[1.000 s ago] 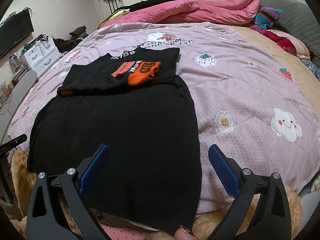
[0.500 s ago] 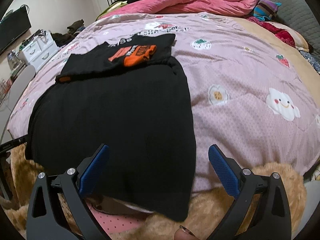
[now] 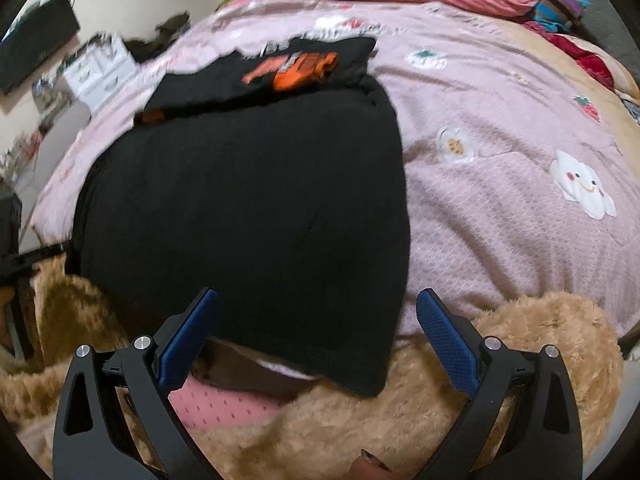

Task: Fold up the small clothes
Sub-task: 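Close both grippers on the sweater hem, then lift the hem with both grippers and fold it toward the collar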

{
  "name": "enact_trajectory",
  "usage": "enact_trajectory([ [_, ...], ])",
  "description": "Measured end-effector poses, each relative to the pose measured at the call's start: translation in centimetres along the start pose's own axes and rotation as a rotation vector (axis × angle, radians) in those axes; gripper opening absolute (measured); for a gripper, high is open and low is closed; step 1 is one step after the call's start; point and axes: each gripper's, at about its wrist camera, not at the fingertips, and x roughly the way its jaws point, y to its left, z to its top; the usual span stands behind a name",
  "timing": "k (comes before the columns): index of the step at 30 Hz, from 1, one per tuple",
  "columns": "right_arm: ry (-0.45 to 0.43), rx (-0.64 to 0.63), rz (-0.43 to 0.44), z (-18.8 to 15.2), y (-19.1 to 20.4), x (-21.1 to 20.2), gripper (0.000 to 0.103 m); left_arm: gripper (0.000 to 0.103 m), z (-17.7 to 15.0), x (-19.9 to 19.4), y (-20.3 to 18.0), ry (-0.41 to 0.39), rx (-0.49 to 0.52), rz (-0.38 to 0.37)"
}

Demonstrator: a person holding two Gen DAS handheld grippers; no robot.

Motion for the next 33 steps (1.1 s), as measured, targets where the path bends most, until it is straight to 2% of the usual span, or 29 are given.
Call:
enact_trajectory([
  [4,0.097,-0.073,-0.049,0.0,0.2,1.4,0.097,0.029,0.1,0.2,-0.1,-0.003,0.004,-0.002],
  [6,0.125,-0.103,-0.078,0.0,0.2,2.0,0.092,0.031,0.1,0.2,-0.1,-0.007,-0.004,-0.012],
  [8,0.142,-0.118,-0.063,-0.2,0.1,2.6,0.081,0.031,0.0,0.1,0.1,-0.012,-0.012,-0.018],
  [10,0.142,-0.137,-0.079,-0.4,0.2,2.9,0.076,0.031,-0.1,0.1,0.1,-0.015,-0.014,-0.021],
  [12,0.132,-0.16,-0.06,-0.8,0.5,2.7,0.064,0.031,-0.2,0.1,0.2,-0.018,-0.012,-0.018],
  [13,0.128,-0.163,-0.047,-1.1,0.6,2.6,0.053,0.031,-0.3,0.1,0.2,-0.019,-0.008,-0.014],
  [15,0.117,-0.173,-0.04,-1.6,0.8,2.3,0.04,0.031,-0.4,0.0,0.0,-0.023,-0.001,-0.004],
  [16,0.1,-0.175,-0.019,-1.8,0.7,2.1,0.024,0.031,-0.5,0.0,0.0,-0.023,0.002,-0.001],
  [17,0.085,-0.171,0.001,-1.9,0.7,1.9,0.015,0.032,-0.5,0.0,-0.1,-0.023,0.003,0.001],
  [20,0.026,-0.146,0.045,-1.9,0.2,0.6,0.01,0.032,-0.4,0.1,-0.2,-0.02,-0.003,-0.004],
  [24,-0.106,-0.063,0.196,-1.5,-0.9,-2.2,0.009,0.032,-0.2,0.0,0.1,-0.017,-0.021,-0.013],
  [26,-0.165,-0.03,0.243,-1.1,-1.4,-3.5,0.009,0.032,-0.2,0.0,0.1,-0.017,-0.021,-0.009],
  [30,-0.266,0.018,0.297,0.4,-1.9,-5.1,0.009,0.033,-0.1,0.0,0.1,-0.008,-0.025,-0.007],
  [33,-0.336,0.044,0.305,1.1,-2.3,-6.0,0.009,0.039,0.0,0.0,0.4,-0.004,-0.057,-0.036],
])
